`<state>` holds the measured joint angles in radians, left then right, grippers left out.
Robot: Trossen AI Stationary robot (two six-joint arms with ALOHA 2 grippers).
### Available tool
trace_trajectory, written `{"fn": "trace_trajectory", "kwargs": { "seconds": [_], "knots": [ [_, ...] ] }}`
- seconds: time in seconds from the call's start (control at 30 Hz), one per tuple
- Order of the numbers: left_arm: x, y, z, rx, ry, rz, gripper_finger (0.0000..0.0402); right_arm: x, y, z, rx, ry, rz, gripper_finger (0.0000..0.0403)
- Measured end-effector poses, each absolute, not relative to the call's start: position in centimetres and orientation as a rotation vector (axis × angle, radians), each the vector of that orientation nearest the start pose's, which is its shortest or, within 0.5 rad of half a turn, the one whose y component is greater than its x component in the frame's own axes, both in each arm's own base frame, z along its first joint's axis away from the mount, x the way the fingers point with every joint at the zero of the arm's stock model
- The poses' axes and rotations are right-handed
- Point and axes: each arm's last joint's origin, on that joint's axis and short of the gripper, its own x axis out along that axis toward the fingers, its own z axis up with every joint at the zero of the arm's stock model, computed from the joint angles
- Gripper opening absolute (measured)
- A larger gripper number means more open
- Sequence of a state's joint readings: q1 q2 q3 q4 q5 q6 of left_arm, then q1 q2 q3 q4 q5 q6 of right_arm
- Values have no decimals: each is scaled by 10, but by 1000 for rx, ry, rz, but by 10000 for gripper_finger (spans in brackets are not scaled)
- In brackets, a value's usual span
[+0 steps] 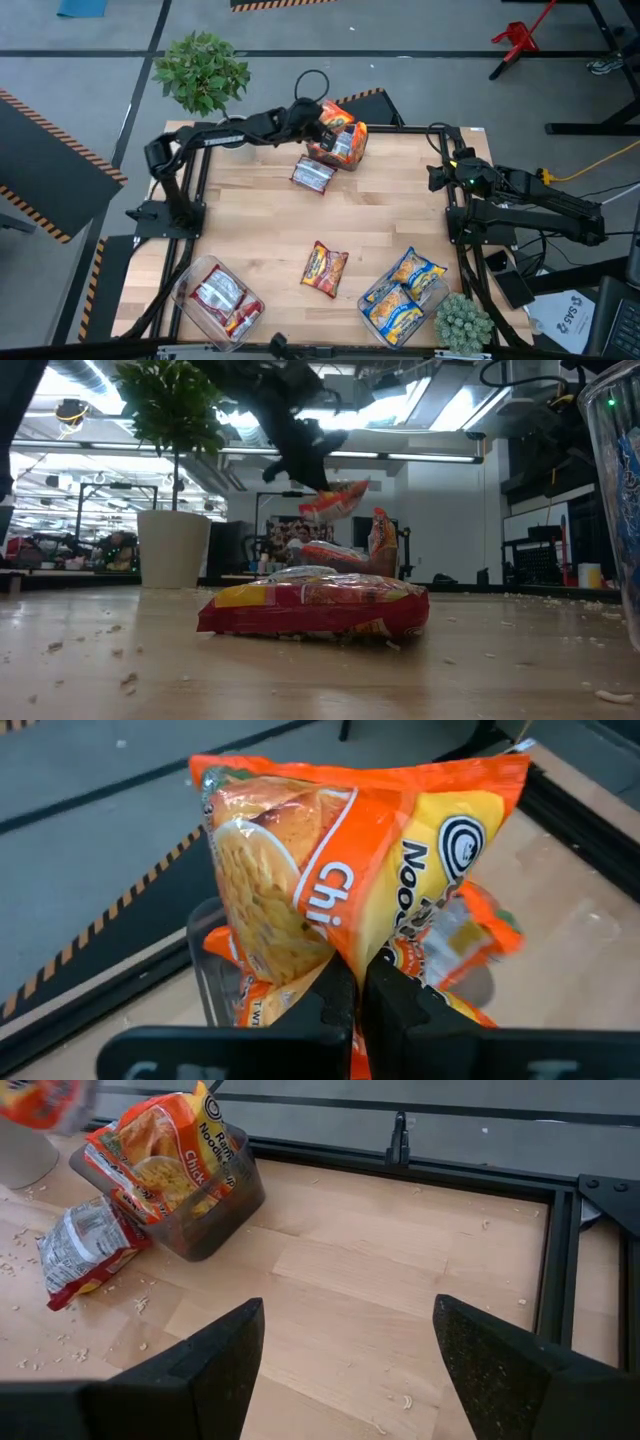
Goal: Sort Maruchan noodles
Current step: Put the orange noodle pack into the black bin
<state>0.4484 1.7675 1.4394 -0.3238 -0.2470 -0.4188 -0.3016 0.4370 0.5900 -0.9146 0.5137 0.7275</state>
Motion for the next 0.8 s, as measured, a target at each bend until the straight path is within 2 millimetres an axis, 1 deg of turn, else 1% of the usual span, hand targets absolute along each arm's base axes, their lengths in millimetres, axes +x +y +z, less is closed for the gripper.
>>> {"fn": "trace_trajectory", "kwargs": {
  "seconds": [0.1, 0.2, 0.27, 0.37, 0.6, 0.67, 0.8],
  "knots": [
    [363, 190, 273, -467, 532, 807, 0, 73, -38, 248, 569, 458, -1016, 280],
    [369, 196, 265, -501, 541, 803, 0, 73, -38, 248, 569, 458, -1017, 280],
    [371, 197, 259, -552, 544, 804, 0, 73, -38, 248, 569, 458, -1017, 280],
    [373, 198, 252, -582, 552, 814, 0, 73, -38, 248, 568, 457, -1018, 280],
    [377, 201, 246, -636, 530, 822, 0, 73, -38, 248, 568, 457, -1019, 280],
    [377, 201, 241, -657, 562, 799, 0, 73, -38, 248, 568, 457, -1018, 280],
    [383, 200, 229, -695, 582, 772, 2, 73, -38, 248, 568, 457, -1018, 280]
  ]
}}
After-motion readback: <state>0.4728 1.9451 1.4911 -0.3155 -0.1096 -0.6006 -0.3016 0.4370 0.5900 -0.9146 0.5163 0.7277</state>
